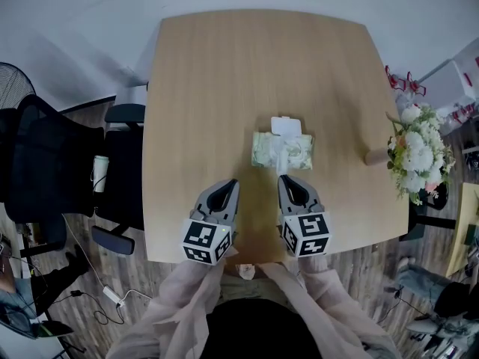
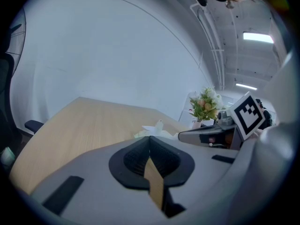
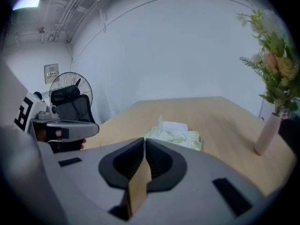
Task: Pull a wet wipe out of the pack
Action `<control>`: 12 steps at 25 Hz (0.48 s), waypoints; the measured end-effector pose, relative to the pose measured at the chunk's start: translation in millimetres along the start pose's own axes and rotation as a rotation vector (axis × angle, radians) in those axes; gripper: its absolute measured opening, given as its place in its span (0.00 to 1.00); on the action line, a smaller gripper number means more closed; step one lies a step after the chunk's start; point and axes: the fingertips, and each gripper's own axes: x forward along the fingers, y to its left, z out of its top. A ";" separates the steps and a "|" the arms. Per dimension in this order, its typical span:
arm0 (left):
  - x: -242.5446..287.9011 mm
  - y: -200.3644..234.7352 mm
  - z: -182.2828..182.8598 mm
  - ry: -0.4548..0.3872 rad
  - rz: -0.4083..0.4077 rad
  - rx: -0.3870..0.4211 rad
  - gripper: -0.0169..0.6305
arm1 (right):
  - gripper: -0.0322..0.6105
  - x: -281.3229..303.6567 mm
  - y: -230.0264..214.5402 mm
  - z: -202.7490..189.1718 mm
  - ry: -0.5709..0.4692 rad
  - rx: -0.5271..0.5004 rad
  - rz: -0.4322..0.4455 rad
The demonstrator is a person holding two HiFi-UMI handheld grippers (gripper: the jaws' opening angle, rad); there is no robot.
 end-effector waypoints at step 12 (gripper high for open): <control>-22.1 1.1 2.2 -0.013 -0.024 0.015 0.05 | 0.08 -13.0 28.8 -5.4 -0.004 0.005 -0.001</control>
